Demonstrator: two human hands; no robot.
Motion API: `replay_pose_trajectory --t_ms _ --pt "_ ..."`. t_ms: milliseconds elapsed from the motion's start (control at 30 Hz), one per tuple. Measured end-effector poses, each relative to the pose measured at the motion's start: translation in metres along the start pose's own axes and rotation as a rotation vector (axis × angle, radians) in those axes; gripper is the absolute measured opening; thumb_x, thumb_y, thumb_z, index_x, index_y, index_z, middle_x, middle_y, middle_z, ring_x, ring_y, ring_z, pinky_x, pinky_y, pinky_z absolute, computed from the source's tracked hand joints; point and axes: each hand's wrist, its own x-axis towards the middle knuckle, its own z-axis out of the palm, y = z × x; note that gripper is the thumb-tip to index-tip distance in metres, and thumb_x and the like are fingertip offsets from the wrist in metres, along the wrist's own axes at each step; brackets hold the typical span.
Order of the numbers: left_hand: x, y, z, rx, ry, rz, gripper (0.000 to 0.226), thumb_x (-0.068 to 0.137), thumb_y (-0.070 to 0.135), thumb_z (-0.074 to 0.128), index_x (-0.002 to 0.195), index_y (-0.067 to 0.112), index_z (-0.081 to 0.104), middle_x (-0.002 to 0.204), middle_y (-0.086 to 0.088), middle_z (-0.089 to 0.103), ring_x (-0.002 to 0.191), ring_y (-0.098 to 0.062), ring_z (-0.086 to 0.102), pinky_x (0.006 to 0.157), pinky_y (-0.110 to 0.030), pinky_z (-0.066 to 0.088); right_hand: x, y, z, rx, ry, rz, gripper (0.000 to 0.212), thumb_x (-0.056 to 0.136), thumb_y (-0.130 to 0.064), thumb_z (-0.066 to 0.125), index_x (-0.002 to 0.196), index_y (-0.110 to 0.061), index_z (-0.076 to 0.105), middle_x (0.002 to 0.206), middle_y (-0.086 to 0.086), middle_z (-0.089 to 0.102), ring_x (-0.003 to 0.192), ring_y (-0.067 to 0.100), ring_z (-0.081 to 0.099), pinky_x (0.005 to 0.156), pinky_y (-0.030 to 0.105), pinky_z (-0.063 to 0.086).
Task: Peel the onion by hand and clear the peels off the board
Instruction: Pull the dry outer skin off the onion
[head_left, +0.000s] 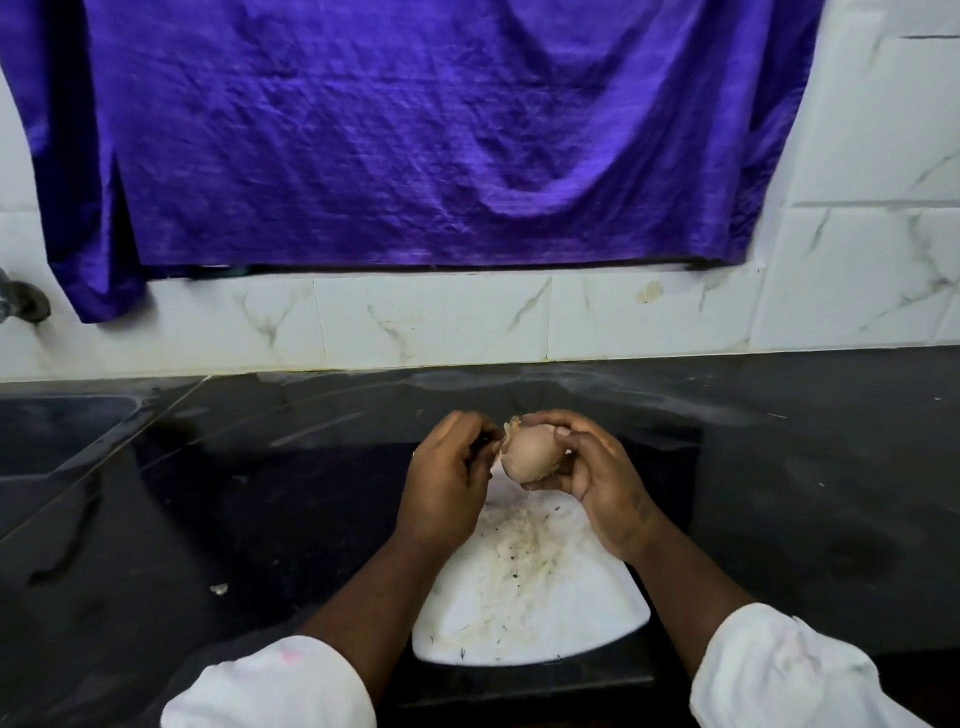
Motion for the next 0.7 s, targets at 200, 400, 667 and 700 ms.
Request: replay_pose_trajectory --t_ms 200,400,667,700 --pt "-0.0010 0.0029 -0.0050 0.184 -0.034 0.029 0.011 0.095 0.000 0.067 0.090 0.008 0.063 0.087 0.001 0.058 0.076 -0.014 0.051 0.064 -0.032 0.045 -0.0025 0.0041 -0.0067 0.051 -0.020 -0.020 0.032 0.095 -0.020 0.045 0.109 -0.013 0.073 0.120 0.011 0.071 0.108 0.033 0.070 0.072 0.049 0.062" --pt "-0.0013 -0.0007 -0.0074 0.202 -0.095 -0.018 0.012 0.093 0.003 0.067 0.093 0.014 0.062 0.087 0.005 0.058 0.077 -0.013 0.052 0.063 -0.036 0.047 -0.0050 0.0008 -0.0023 0.023 -0.069 0.015 0.031 0.092 -0.039 0.062 0.111 -0.015 0.067 0.121 0.015 0.066 0.106 0.035 0.067 0.076 0.050 0.060" --pt "-0.0039 0.0060 -0.0072 -0.056 -0.290 -0.042 0.054 0.108 0.013 0.047 0.155 0.040 0.042 0.139 0.016 0.053 0.130 -0.008 0.054 0.102 -0.025 0.050 -0.0087 0.0017 0.0011 -0.061 -0.147 -0.050 0.043 0.079 -0.009 0.084 0.117 -0.014 0.065 0.121 0.009 0.065 0.111 0.024 0.067 0.091 0.038 0.059" --pt "-0.0042 0.0061 -0.0069 -0.087 -0.307 -0.045 0.054 0.107 0.008 0.047 0.154 0.035 0.045 0.137 0.013 0.056 0.128 -0.009 0.056 0.104 -0.028 0.051 -0.0089 0.0020 0.0003 -0.073 -0.150 -0.044 0.042 0.081 -0.007 0.083 0.118 -0.014 0.065 0.121 0.009 0.066 0.112 0.025 0.066 0.092 0.041 0.059"
